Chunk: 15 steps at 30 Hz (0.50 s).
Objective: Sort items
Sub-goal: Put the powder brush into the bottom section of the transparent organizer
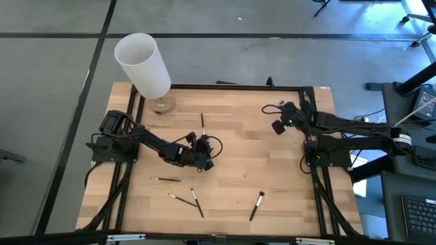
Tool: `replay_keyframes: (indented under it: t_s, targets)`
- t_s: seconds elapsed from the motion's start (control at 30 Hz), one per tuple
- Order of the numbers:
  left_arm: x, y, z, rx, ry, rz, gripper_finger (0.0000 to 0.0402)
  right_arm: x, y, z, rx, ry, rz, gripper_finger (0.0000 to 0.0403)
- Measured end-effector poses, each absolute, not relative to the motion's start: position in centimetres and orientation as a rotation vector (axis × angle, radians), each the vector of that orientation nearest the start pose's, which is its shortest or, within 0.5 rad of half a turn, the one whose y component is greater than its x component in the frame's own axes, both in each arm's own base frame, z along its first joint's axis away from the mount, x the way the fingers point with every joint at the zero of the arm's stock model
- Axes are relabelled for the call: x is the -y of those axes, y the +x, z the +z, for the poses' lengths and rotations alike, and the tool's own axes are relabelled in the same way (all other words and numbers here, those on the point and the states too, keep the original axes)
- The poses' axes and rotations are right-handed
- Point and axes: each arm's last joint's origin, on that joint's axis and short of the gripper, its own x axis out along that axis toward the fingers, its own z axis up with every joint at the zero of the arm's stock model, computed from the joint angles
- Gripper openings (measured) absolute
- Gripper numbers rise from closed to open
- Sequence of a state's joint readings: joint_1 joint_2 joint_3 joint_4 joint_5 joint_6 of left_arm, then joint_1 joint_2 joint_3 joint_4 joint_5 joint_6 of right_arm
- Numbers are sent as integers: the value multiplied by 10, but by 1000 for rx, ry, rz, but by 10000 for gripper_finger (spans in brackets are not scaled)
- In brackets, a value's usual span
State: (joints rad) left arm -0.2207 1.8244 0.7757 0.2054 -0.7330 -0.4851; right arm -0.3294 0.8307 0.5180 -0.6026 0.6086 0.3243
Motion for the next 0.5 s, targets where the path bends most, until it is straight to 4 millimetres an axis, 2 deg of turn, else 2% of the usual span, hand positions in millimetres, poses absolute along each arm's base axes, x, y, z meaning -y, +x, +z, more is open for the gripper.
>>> replay_keyframes:
  t_s: [0.2, 0.5]
  targets:
    - [54, 316, 110, -615, -59, 637, 143, 62, 126, 179, -785, 184, -1121, 55]
    - [53, 316, 110, -612, -59, 643, 143, 62, 127, 175, -776, 187, -1086, 68]
